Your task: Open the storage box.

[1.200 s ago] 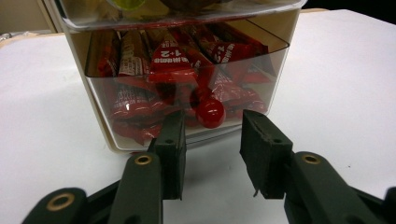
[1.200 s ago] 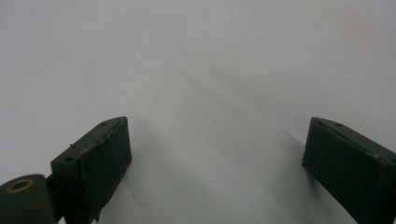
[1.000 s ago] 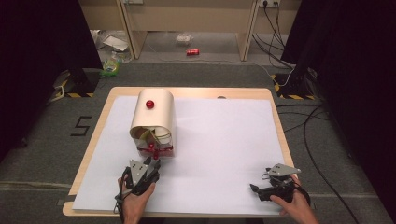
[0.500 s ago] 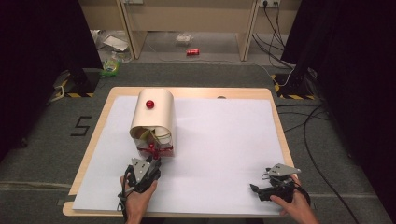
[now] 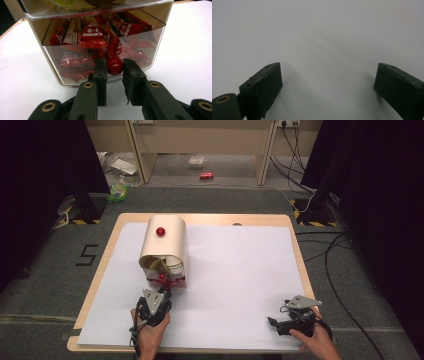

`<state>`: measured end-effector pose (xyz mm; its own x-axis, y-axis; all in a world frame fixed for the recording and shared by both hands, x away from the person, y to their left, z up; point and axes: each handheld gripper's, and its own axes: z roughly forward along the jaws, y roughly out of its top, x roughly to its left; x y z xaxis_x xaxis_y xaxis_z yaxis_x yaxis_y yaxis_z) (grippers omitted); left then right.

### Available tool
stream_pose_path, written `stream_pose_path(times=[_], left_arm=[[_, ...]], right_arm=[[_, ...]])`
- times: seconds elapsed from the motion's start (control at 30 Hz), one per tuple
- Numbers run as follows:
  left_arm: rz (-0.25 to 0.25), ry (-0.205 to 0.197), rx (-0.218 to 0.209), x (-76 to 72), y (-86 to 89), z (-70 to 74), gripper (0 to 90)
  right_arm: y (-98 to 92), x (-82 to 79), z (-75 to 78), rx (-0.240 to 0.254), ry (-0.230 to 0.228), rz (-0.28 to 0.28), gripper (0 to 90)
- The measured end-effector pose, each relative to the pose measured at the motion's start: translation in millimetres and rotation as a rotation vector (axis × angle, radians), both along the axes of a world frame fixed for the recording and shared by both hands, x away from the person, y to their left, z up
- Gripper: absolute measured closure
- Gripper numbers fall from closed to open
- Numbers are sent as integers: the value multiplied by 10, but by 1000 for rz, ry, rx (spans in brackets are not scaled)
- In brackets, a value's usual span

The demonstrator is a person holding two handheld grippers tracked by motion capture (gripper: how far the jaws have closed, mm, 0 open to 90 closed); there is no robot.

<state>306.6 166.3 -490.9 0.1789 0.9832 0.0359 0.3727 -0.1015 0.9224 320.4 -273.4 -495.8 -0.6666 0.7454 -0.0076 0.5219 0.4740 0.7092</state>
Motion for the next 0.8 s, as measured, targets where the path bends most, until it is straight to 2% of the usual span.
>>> stream_pose_path(times=[0.1,0.17,0.4,0.43,0.47,0.5,0.6,0.67,0.73,0.8], left_arm=[[1,-1,26,-4,-15,0,728],[3,0,18,-5,-13,1,729],[6,-2,30,-57,-22,16,733],[7,-13,30,-83,-19,30,753],[-3,-24,21,-114,-13,55,857],[-20,-12,4,-124,-17,69,894],[-20,-3,5,-98,-36,36,877],[-24,-3,-18,-103,-42,13,847],[-16,-14,2,-120,-65,15,788],[-6,-22,-2,-126,-69,14,772]], right_arm=[[0,0,0,0,0,0,83],[0,-1,0,0,0,-1,83],[0,0,0,0,0,0,82],[0,0,0,0,0,0,83],[0,0,0,0,0,0,82],[0,0,0,0,0,-1,82],[0,-1,0,0,0,-1,82],[1,-3,0,0,1,-1,83],[0,-1,0,1,2,-1,82],[0,0,0,0,0,0,83]])
